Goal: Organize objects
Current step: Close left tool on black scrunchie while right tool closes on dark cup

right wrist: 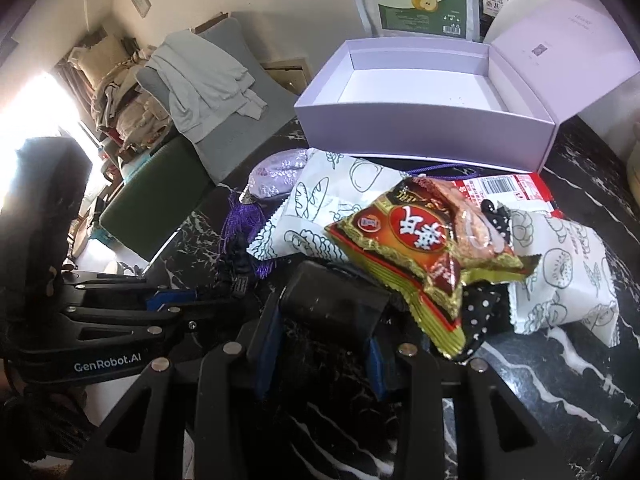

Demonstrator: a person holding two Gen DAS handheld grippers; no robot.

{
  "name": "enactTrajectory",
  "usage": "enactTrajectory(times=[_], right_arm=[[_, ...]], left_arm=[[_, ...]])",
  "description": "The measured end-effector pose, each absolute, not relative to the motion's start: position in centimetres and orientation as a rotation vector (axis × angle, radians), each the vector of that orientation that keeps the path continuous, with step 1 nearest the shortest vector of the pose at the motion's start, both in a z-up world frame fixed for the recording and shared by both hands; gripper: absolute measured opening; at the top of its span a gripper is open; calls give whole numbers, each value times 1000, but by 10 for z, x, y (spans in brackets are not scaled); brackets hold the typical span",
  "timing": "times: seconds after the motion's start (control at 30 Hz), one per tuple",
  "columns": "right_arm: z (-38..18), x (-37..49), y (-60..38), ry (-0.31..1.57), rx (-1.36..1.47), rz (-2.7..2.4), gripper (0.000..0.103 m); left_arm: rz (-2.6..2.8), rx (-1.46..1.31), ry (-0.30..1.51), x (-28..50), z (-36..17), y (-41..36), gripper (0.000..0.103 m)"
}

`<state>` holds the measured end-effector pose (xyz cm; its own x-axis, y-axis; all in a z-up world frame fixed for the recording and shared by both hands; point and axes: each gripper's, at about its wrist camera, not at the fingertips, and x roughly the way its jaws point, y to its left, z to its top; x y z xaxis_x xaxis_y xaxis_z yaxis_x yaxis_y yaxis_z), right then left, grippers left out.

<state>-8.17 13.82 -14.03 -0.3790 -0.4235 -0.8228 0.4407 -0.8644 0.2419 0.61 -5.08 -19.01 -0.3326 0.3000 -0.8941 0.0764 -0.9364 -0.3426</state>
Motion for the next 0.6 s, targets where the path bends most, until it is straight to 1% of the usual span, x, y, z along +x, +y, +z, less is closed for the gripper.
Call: enactTrajectory(times=[0.23, 0.37, 0.6], right_arm=[[-124, -66, 154, 17, 1326, -2229, 37], [-114, -61, 167, -21, 1348, -2219, 37], [-77, -56, 185, -29, 1315, -2237, 37]], left_arm=[[2411, -1749, -477, 17, -179, -39, 15], [2430, -1722, -455, 21, -162, -26, 15], [2451, -1661, -421, 23, -124, -6, 15]])
